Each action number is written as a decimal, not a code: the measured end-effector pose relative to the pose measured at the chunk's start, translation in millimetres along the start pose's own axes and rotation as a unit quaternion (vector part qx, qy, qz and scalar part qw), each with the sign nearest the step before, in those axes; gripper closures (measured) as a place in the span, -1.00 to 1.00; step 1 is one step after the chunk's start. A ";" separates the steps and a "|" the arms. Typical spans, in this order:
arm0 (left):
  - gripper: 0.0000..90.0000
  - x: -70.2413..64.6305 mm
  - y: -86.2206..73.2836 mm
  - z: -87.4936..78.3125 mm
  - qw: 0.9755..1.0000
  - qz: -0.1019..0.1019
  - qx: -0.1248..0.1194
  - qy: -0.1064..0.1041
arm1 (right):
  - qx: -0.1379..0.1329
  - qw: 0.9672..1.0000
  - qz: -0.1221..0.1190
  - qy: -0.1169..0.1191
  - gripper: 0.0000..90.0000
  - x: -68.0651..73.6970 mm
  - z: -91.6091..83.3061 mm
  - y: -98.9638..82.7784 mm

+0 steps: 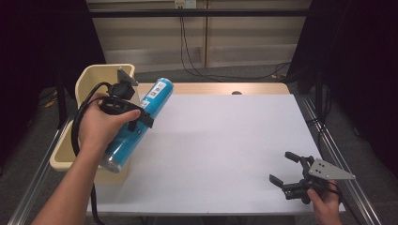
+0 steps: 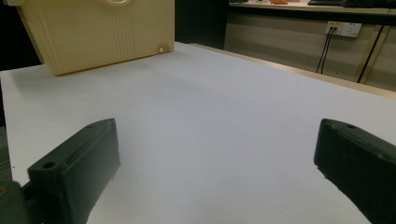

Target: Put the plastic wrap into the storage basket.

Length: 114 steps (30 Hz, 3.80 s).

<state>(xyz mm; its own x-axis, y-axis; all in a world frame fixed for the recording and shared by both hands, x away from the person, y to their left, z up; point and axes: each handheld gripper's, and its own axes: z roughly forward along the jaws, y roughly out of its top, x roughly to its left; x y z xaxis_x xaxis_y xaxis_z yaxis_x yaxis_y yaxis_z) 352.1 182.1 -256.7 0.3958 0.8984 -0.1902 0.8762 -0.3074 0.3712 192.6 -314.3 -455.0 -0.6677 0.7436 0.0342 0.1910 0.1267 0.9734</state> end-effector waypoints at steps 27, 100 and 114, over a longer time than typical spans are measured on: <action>-0.28 50.8 -29.0 -42.4 0.998 -0.058 -0.024 0.030 | 0.004 1.000 -0.003 0.000 -1.00 1.8 2.0 -0.1; -0.48 21.7 -13.8 -2.8 0.998 -0.048 -0.050 0.002 | 0.005 1.000 -0.005 0.002 -1.00 1.3 2.3 0.7; -0.53 -14.1 -11.3 30.0 0.999 -0.002 -0.025 -0.027 | 0.006 1.000 -0.007 0.004 -1.00 2.9 1.8 0.7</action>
<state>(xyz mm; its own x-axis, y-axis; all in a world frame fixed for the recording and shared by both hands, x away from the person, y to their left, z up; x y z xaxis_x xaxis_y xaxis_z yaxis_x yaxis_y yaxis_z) 344.9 163.6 -285.5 0.4070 0.8812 -0.2404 0.8640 -0.2860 0.4143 192.1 -310.9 -454.6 -0.6768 0.7359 0.0219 0.1889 0.1449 0.9712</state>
